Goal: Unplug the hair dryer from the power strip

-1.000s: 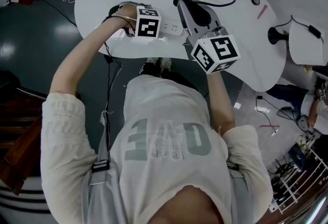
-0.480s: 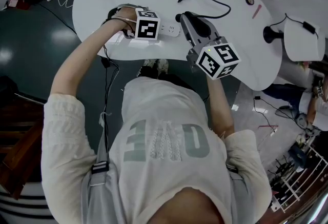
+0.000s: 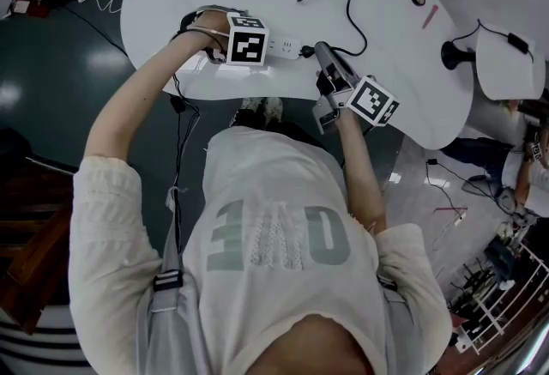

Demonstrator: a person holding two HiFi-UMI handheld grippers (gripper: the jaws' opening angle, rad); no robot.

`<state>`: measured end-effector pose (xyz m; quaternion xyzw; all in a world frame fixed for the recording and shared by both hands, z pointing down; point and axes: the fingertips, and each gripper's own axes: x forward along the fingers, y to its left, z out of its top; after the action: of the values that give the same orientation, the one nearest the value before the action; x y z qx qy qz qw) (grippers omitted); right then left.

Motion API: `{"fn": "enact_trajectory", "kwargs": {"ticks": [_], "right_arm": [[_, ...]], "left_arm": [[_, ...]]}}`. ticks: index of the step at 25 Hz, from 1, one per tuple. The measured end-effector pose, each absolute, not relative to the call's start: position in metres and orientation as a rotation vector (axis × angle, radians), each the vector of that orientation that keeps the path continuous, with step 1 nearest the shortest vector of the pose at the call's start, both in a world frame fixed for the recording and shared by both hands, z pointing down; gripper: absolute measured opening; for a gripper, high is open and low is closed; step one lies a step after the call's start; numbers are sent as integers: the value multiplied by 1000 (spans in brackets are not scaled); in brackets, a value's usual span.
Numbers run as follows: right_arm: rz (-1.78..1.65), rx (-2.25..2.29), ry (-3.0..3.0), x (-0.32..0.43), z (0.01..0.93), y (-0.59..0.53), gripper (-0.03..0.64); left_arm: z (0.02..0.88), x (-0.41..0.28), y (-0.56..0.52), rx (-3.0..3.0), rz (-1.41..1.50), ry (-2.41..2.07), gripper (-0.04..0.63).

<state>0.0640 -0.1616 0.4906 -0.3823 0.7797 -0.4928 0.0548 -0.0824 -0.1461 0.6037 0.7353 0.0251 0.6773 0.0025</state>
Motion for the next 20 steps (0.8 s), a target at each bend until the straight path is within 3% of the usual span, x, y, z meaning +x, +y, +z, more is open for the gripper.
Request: {"fn": "enact_trajectory", "kwargs": {"ticks": [20], "right_arm": [[-1612, -1331, 2551, 81, 564, -126, 52]], "left_arm": [[604, -82, -147, 2309, 2125, 73, 268]]}}
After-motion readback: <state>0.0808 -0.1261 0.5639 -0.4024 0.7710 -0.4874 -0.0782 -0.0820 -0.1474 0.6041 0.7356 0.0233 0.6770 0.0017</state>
